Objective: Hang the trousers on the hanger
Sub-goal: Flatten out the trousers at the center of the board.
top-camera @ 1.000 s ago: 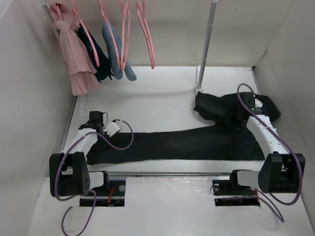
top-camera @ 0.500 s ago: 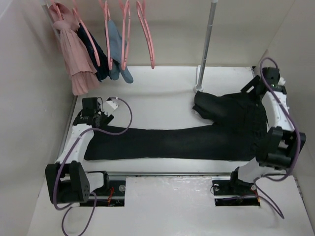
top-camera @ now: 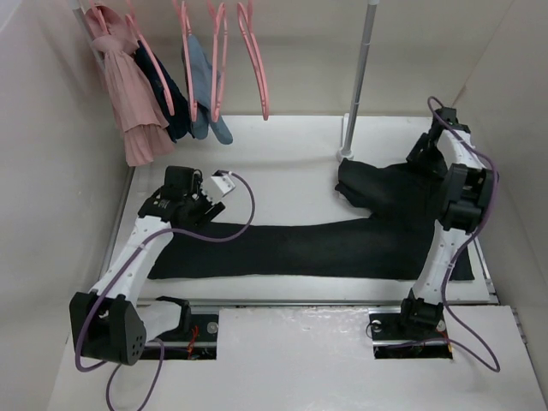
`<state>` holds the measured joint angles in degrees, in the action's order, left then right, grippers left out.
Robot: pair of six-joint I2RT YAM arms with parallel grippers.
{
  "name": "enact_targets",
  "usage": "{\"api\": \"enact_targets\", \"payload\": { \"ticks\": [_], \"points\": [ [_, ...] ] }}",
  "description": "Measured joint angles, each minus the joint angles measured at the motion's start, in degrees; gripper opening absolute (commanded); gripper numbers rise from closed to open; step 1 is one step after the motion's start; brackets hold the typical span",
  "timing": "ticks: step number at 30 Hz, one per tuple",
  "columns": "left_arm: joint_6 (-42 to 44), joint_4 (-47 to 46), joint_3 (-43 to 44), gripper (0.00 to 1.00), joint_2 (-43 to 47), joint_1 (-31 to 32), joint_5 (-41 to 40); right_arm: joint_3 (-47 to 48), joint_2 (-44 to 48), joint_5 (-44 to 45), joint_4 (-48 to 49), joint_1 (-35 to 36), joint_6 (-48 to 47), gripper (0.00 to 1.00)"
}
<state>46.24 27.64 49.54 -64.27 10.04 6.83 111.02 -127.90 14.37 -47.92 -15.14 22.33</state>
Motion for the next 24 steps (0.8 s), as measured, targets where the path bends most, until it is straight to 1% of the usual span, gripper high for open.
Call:
{"api": "enact_targets", "payload": {
  "ticks": [2,3,5,7,10,12,14,17,19,20,21,22,23,24],
  "points": [
    [-1.0,0.4,1.1,0.62,-1.2,1.0,-0.2,-1.8,-0.5,-1.0,-0.3,1.3,-0.9,0.72],
    [-1.5,0.5,1.7,0.62,-1.7,1.3,-0.2,-3.6,-0.3,-1.5,-0.2,1.9,-1.3,0.53],
    [-2.3,0.6,2.4,0.61,-2.2,1.9,-0.3,-5.7,0.1,-2.2,0.5,2.1,-2.2,0.28],
    [-2.9,0.8,3.2,0.61,-2.5,2.5,-0.5,-8.3,1.1,-3.9,1.1,2.0,-3.6,0.0],
    [-3.4,1.0,4.2,0.61,-2.5,4.1,-0.5,-12.4,4.2,-5.5,2.9,2.4,-5.5,0.0],
    [-3.7,1.0,4.9,0.61,-2.7,5.2,-0.5,-17.0,8.3,-5.9,4.3,4.0,-7.4,0.0],
    [-3.7,1.0,5.5,0.61,-2.8,6.3,-0.5,-23.2,14.4,-6.2,5.3,7.1,-9.0,0.0],
    [-3.8,1.0,5.9,0.61,-2.8,7.5,-0.4,-30.6,23.3,-8.2,4.3,13.6,-9.2,0.0],
    [-3.8,1.0,6.1,0.61,-2.8,8.4,-0.3,-34.5,27.8,-13.1,4.3,17.7,-8.2,0.0],
    [-3.8,1.0,6.1,0.61,-2.8,8.8,-0.2,-36.8,29.8,-16.7,4.8,19.1,-7.3,0.02],
    [-3.8,1.0,6.1,0.61,-2.8,9.2,0.0,-39.2,31.3,-20.1,4.9,20.2,-6.5,0.38],
    [-3.7,1.0,6.1,0.61,-2.8,9.5,0.1,-41.2,32.3,-22.9,4.7,20.8,-5.2,0.63],
    [-3.7,1.0,6.1,0.61,-2.8,9.9,0.3,-42.8,32.7,-25.0,4.4,21.3,-4.4,0.82],
    [-3.7,1.0,6.1,0.61,-2.8,10.4,0.3,-43.8,32.8,-26.4,4.0,21.6,-3.6,1.0]
  ]
}}
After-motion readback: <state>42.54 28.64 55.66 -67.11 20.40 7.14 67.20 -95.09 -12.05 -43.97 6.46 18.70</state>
